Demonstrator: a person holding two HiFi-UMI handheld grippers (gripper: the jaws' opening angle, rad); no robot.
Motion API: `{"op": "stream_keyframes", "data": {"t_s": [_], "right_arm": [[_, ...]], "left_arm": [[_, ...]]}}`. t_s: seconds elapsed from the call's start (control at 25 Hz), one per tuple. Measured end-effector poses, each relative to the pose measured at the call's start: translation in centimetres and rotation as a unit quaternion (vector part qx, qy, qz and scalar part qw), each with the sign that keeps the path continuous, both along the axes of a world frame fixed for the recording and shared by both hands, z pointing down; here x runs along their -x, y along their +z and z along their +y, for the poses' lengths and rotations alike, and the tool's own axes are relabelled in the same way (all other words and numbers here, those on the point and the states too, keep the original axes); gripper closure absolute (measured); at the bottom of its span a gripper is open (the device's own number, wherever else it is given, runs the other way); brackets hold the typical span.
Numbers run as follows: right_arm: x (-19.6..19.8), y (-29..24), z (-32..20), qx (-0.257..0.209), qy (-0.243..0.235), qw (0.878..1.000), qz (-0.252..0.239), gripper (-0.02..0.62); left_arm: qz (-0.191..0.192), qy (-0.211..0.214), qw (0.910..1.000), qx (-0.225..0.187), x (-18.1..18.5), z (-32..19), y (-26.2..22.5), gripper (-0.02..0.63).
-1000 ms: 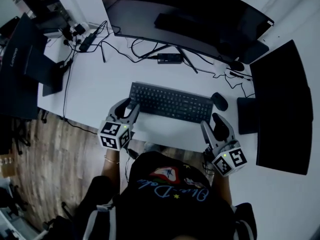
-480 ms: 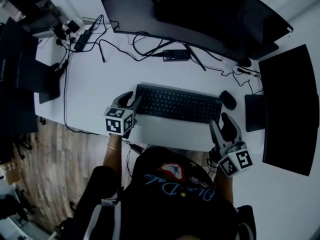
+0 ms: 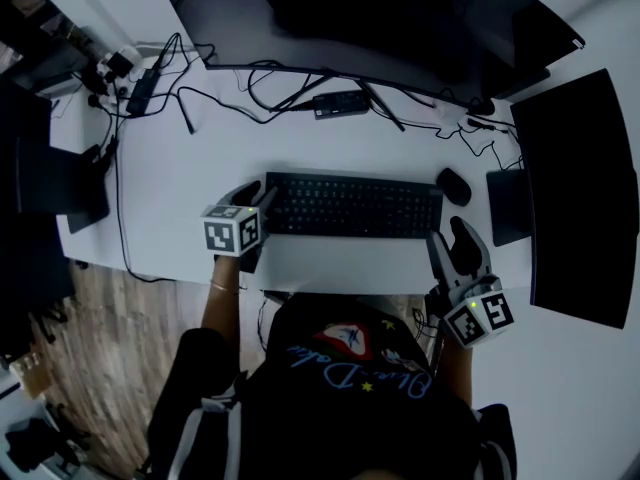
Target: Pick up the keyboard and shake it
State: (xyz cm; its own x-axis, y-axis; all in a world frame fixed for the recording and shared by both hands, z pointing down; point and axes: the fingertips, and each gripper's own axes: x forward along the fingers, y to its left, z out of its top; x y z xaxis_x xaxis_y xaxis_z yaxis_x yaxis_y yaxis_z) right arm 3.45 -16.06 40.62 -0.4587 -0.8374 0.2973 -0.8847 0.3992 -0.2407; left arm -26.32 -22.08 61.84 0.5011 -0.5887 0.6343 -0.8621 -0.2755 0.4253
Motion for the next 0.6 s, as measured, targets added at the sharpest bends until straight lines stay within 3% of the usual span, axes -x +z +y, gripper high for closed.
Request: {"op": "stream_keyframes", "data": {"t_s": [0.36,0.6], "right_arm": [[-3.9,1.5,0.4,0.027,0.047,0.999,-0.006,0.411],[-8.4,6.5,0.2,0.103,0.065,0.992,-0.039,0.397]], "left_arm": [[0.022,0.023,0.9990,0.032,-1.5,-0.4,1.0,0.434],[0.025,0.026,0.9986,0.038,-2.3,-0.2,1.1,0.394]]}}
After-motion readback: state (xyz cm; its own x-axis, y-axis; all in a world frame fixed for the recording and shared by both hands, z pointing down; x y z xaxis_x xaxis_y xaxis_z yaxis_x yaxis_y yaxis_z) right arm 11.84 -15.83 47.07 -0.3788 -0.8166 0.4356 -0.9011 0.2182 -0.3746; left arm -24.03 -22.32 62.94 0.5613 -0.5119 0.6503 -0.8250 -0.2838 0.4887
